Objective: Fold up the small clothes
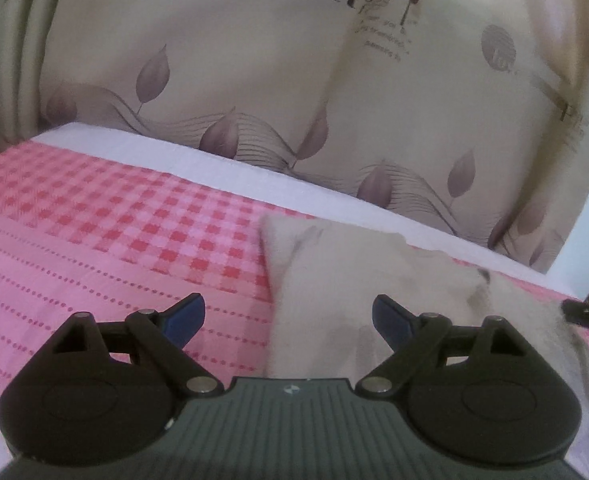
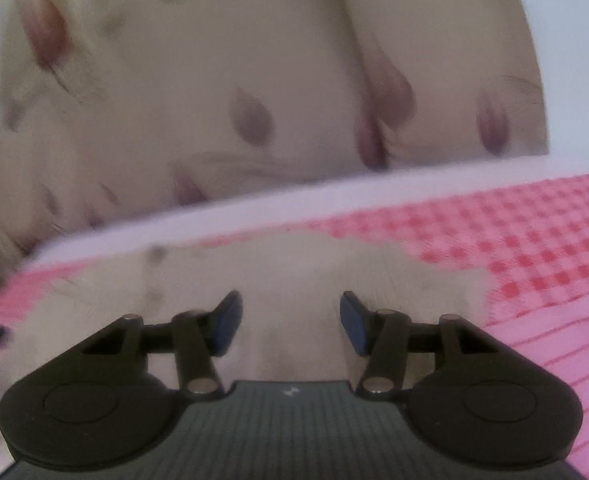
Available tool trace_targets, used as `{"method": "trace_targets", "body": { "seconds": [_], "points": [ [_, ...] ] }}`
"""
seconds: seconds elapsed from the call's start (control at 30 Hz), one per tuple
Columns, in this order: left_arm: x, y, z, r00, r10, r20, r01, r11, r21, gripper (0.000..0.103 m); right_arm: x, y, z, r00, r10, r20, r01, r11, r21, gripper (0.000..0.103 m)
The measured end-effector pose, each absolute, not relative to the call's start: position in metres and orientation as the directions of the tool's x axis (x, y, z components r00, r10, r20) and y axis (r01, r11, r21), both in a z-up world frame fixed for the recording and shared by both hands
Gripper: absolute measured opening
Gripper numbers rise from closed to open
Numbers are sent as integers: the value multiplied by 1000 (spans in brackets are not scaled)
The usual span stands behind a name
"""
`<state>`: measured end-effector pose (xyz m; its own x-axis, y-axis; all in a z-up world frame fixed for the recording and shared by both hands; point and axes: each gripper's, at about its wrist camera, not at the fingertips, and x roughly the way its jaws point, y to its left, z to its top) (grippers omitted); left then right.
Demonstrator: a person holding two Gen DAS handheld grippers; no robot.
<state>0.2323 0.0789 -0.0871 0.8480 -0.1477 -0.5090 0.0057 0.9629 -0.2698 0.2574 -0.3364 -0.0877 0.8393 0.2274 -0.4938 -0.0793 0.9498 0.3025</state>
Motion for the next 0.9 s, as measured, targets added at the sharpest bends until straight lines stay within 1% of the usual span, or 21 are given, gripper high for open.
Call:
{"method": "trace_targets", "body": {
  "seconds": [0.1,0.13,0.2,0.27,0.3,0.33,0.4,0.43,0.53,0.63,0.73,0.8,0.83,0.9],
  "points": [
    [242,84,-91,827,-170,-536,5,955,-296,89,240,-323,-82,862,220,-456,-138,969,207,55],
    [244,85,-91,822,-179,-541,6,952,-306,89,239,-318,-84,858,220,-464,-155,972,174,57],
    [251,88,-93,807,-193,-558,6,948,-320,89,245,-316,-96,839,198,-507,-152,980,131,58],
    [260,91,-93,784,-247,-569,41,936,-349,89,247,-320,-112,827,181,-533,-126,982,138,58],
    [265,94,-93,774,-279,-568,69,929,-362,89,246,-322,-115,836,191,-515,-127,979,157,58],
    [271,97,-94,763,-310,-567,97,922,-374,89,243,-324,-112,841,200,-503,-133,977,167,63],
    [284,100,-97,731,-380,-566,152,900,-407,89,242,-323,-112,836,208,-507,-142,976,166,68],
    [289,102,-98,724,-403,-560,171,891,-420,89,241,-321,-111,834,213,-509,-152,976,159,73],
    [301,103,-101,703,-447,-553,212,874,-436,89,244,-311,-112,830,190,-524,-160,982,101,77],
    [310,98,-102,684,-469,-558,276,875,-397,88,239,-306,-112,830,173,-530,-161,984,69,78],
    [311,82,-102,679,-447,-583,349,895,-280,85,241,-304,-113,831,172,-529,-159,985,70,79],
    [310,70,-103,685,-421,-595,375,903,-208,85,240,-303,-114,832,166,-529,-156,986,65,79],
    [309,65,-103,686,-417,-597,386,903,-187,85,240,-303,-114,833,163,-529,-155,986,60,80],
    [309,65,-105,683,-426,-593,394,899,-192,84,239,-302,-114,834,153,-530,-148,988,51,82]
  ]
}}
